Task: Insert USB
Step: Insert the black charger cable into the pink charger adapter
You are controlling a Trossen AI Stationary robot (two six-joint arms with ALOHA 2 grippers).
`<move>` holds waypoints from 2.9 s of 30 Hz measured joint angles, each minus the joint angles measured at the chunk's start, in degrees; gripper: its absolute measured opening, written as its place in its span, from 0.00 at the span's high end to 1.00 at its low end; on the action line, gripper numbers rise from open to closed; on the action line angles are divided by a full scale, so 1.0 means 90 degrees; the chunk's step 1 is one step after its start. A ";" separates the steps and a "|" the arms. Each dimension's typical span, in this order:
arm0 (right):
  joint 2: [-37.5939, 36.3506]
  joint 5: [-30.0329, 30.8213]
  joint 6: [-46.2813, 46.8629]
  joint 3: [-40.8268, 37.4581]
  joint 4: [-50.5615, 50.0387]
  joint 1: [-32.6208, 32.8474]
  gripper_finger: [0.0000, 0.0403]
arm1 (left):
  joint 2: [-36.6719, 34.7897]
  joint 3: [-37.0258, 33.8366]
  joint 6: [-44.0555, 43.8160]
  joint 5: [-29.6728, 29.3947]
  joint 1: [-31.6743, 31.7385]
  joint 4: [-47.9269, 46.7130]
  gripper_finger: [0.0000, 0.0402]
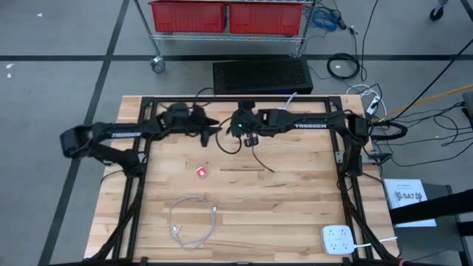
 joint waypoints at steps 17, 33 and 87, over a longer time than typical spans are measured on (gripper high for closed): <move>0.0005 -0.0078 -0.0032 0.0109 -0.0231 0.0263 1.00 | 0.1374 0.1221 0.0165 0.0221 -0.0357 -0.0047 0.57; -0.0038 -0.0085 0.0040 0.0109 -0.0516 0.0317 1.00 | 0.1695 0.1486 0.0659 0.0240 -0.0500 -0.0335 0.97; -0.2220 -0.1659 0.5590 -0.6332 0.5206 -0.3099 1.00 | 0.1697 0.0410 -0.0899 0.1766 0.1095 0.4442 0.99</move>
